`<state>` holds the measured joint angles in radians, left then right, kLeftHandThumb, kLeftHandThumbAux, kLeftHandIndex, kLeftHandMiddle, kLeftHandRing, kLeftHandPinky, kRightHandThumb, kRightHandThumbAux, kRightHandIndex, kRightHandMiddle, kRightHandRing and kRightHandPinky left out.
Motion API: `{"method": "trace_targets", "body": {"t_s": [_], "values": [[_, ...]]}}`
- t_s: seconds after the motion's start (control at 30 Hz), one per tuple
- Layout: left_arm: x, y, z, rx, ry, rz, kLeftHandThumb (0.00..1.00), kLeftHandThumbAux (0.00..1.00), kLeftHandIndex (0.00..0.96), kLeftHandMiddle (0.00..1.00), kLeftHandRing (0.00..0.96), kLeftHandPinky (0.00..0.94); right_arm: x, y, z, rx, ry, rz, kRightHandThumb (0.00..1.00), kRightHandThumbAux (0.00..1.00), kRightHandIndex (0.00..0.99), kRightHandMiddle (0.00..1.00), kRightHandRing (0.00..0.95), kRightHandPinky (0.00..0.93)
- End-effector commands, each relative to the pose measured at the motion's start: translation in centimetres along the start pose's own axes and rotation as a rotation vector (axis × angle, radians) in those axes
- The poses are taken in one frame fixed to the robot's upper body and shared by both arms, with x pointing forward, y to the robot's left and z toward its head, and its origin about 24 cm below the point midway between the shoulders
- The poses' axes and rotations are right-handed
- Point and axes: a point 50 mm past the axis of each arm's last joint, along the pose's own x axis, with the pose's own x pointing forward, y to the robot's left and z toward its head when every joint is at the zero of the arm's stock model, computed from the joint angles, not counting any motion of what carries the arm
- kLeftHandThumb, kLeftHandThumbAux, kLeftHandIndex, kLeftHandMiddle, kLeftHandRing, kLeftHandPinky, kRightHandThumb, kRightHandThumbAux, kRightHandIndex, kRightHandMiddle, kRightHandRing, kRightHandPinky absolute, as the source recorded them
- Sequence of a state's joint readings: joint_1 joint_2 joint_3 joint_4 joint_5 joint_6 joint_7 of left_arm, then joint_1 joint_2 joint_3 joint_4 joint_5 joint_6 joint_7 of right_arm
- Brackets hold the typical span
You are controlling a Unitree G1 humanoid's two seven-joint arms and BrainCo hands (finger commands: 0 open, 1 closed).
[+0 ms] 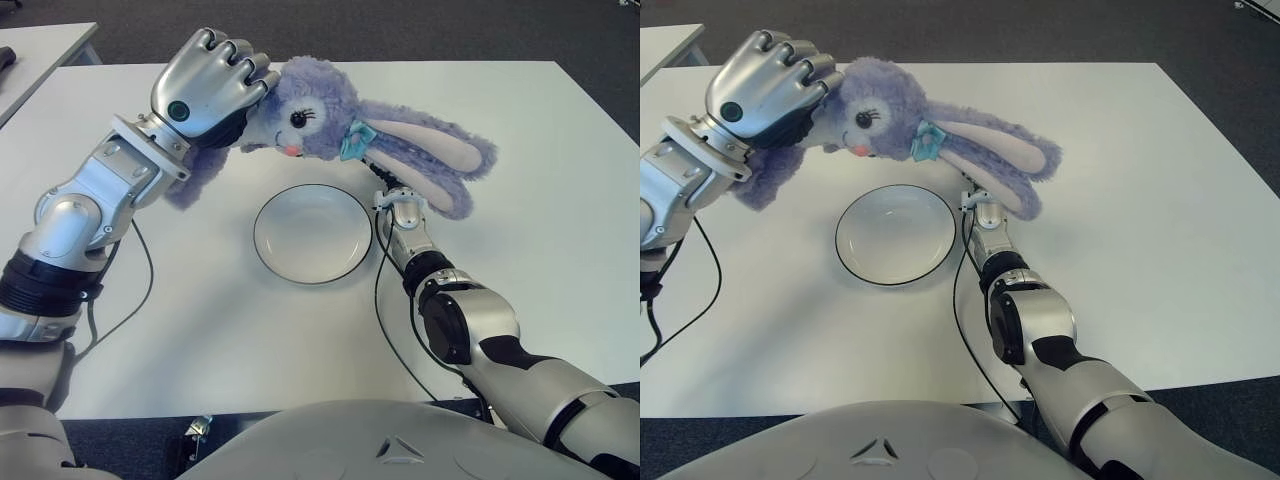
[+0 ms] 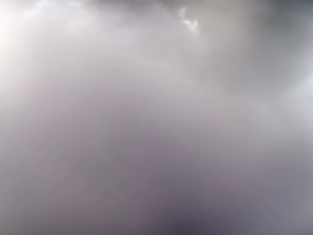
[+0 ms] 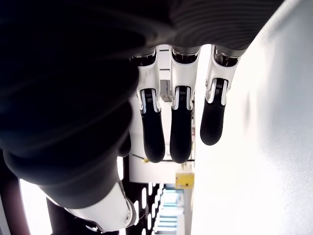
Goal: Put the doll into the plate.
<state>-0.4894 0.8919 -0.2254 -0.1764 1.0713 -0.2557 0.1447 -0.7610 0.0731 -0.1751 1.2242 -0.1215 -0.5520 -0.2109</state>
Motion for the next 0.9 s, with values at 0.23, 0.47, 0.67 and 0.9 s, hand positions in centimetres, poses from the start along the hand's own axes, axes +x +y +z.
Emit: {"method": "trace_targets", "body": {"t_s": [0.23, 0.47, 0.67, 0.9], "values": [[2.0, 0.4, 2.1, -0.106, -0.064, 0.065, 0.852, 0.667, 0.401, 0.547, 0.816, 0.826, -7.5, 0.4, -9.8, -0.007, 0.474, 0.002, 0.26, 0.915, 0.353, 0.378, 0.37, 0.322], [2.4, 0.3, 3.0, -0.127, -0.084, 0.069, 0.852, 0.668, 0.4, 0.546, 0.81, 0.82, -7.6, 0.4, -9.9, -0.004, 0.475, -0.001, 0.224, 0.91, 0.346, 0.373, 0.365, 0.317], [2.6, 0.0, 3.6, -0.16, -0.087, 0.059, 0.852, 0.667, 0.401, 0.55, 0.81, 0.833, -7.6, 0.4, -9.9, 0.003, 0.478, -0.005, 0.245, 0.915, 0.344, 0.366, 0.358, 0.32], [3.5, -0.4, 4.6, -0.201, -0.082, 0.061, 0.849, 0.666, 0.41, 0.561, 0.821, 0.851, -7.7, 0.3, -10.0, 0.006, 0.485, -0.009, 0.332, 0.904, 0.359, 0.367, 0.362, 0.339]]}}
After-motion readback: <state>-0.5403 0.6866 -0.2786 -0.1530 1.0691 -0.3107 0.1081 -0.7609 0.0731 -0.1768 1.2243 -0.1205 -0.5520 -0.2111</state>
